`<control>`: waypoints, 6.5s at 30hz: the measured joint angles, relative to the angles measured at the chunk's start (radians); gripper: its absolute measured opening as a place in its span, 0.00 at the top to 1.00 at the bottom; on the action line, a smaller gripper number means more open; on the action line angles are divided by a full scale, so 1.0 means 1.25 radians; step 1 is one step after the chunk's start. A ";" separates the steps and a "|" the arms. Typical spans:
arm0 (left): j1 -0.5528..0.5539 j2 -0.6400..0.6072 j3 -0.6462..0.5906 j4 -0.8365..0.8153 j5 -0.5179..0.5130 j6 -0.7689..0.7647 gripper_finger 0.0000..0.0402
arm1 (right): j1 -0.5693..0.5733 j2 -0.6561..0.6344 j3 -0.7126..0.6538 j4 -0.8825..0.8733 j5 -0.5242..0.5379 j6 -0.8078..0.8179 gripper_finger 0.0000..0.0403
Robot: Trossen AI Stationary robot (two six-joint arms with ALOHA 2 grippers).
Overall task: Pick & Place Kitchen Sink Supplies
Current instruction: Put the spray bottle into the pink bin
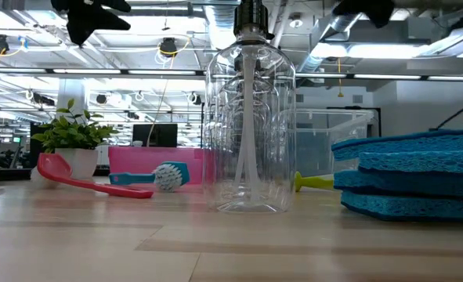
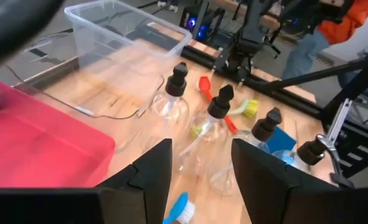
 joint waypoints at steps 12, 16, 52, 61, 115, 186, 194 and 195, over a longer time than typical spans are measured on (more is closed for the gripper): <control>0.000 0.100 -0.001 0.084 -0.093 0.002 0.58 | 0.001 0.045 -0.001 0.035 0.027 -0.003 0.71; 0.019 0.108 -0.001 0.109 -0.085 0.020 0.58 | 0.002 0.028 -0.001 0.030 0.020 -0.002 0.71; 0.172 0.189 -0.002 0.207 0.201 0.079 0.58 | 0.183 0.012 -0.001 -0.171 -0.022 0.308 0.71; 0.180 0.201 -0.002 0.216 0.201 0.079 0.58 | 0.142 0.025 -0.001 -0.188 -0.047 0.450 0.71; 0.465 0.436 0.000 0.438 0.651 0.353 0.58 | -0.049 -0.058 -0.001 -0.206 -0.080 -0.003 0.71; 0.429 0.681 -0.001 0.822 0.596 0.430 0.53 | -0.049 -0.103 -0.001 -0.198 -0.083 0.004 0.71; 0.426 0.681 -0.001 0.823 0.575 0.431 0.54 | -0.049 -0.103 -0.001 -0.198 -0.083 0.005 0.71; 0.426 0.682 -0.001 0.823 0.571 0.431 0.55 | -0.049 -0.103 -0.001 -0.198 -0.083 0.005 0.71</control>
